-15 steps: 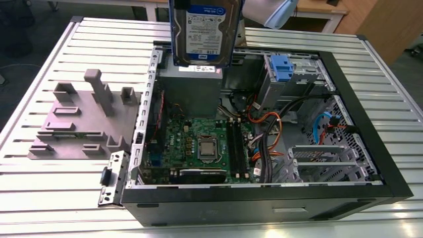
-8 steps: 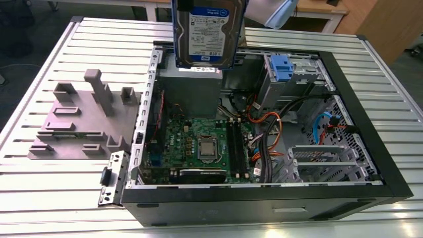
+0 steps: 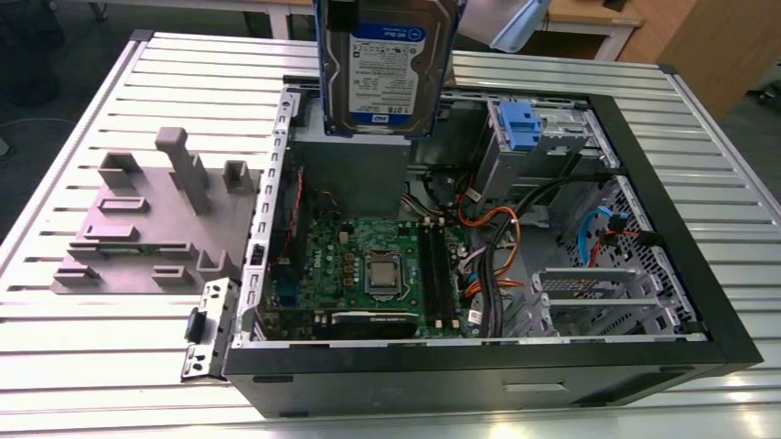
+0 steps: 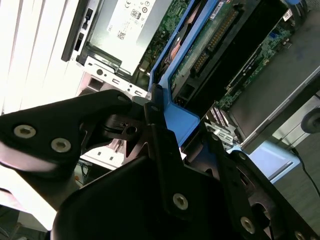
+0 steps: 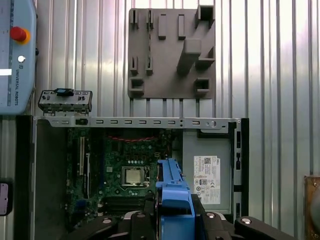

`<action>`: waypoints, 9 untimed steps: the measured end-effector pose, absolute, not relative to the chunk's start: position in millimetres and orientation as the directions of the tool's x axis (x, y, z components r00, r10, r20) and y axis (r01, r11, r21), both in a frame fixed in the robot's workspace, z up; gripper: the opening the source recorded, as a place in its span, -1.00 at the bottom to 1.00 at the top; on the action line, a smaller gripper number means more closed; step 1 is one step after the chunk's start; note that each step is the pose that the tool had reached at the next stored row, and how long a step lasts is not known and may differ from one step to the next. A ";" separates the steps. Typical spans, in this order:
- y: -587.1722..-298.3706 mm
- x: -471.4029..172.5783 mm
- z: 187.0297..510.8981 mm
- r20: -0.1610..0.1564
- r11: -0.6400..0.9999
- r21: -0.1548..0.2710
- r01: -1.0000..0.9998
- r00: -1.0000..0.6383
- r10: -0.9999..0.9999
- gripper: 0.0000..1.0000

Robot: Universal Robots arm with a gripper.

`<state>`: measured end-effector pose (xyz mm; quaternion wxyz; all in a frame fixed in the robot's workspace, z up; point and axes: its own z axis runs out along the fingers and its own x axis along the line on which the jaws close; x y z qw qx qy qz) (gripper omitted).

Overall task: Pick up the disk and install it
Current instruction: 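Pick up the disk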

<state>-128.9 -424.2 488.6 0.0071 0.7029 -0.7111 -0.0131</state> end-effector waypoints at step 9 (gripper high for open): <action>-424.5 -114.8 488.7 -0.008 0.011 0.029 -1.000 -0.012 -1.000 -0.27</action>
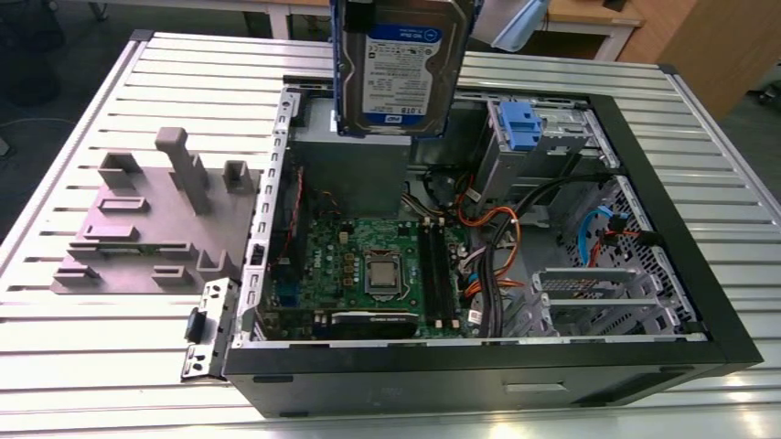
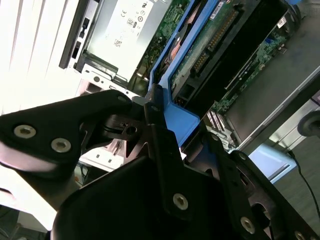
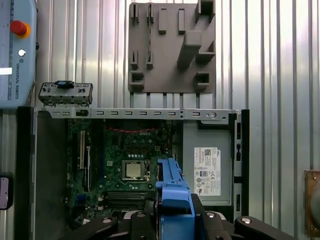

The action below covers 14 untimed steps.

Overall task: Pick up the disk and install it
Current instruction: 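Pick up the disk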

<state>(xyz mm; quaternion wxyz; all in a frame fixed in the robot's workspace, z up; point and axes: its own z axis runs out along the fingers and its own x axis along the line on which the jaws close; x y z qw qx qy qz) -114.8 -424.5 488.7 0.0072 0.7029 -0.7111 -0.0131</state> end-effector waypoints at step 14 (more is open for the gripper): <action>-424.5 -97.8 488.7 -0.008 0.011 0.029 -1.000 -0.012 -1.000 -0.27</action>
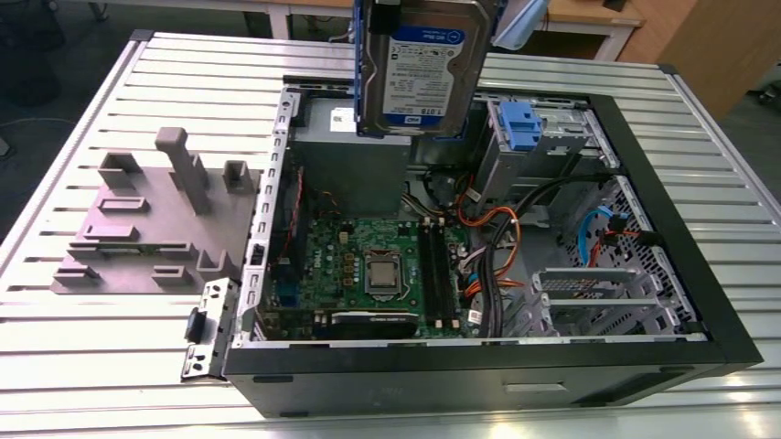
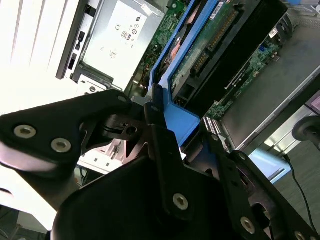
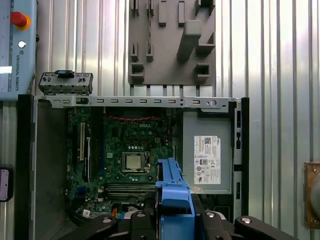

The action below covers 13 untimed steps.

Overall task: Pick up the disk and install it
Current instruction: 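Insert the disk into the insertion slot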

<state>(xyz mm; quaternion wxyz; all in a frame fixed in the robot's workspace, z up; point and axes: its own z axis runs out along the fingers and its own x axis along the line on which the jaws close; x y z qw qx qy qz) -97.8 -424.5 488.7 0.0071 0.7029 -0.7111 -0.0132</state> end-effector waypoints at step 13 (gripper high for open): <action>-427.6 -97.8 488.7 -0.009 0.011 0.029 -1.000 -0.012 -1.000 -0.27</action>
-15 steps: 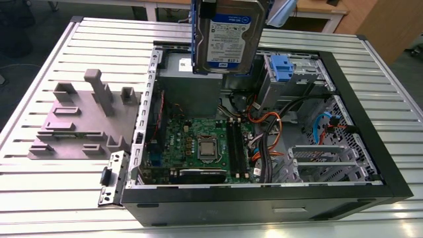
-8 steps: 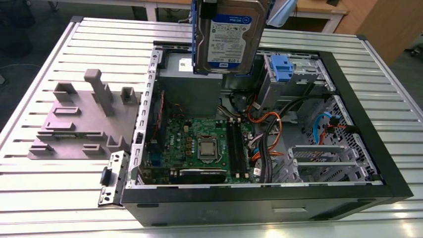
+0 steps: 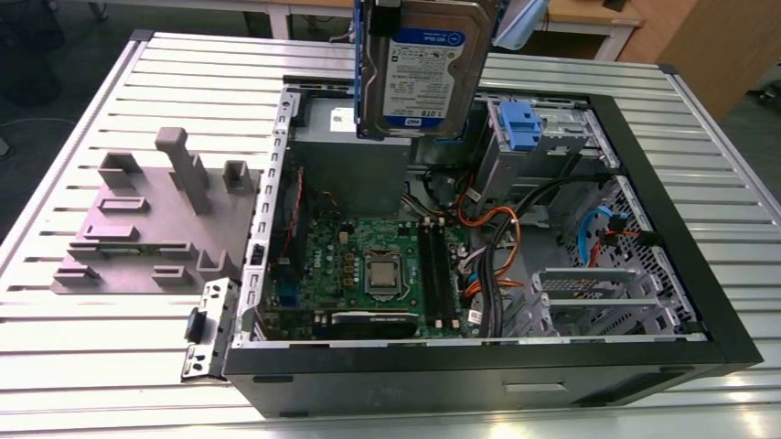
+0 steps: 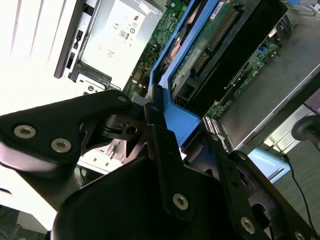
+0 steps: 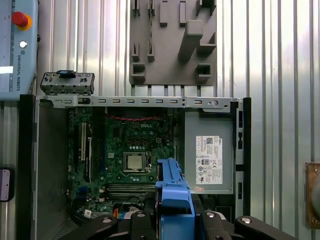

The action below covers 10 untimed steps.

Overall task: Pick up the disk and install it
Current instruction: 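Insert the disk into the insertion slot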

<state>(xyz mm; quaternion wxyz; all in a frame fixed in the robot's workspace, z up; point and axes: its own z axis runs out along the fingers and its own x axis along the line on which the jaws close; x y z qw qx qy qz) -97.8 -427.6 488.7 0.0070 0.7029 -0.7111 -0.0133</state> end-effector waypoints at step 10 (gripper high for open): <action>-430.3 -97.8 488.7 -0.009 0.011 0.029 -1.000 -0.012 -1.000 -0.27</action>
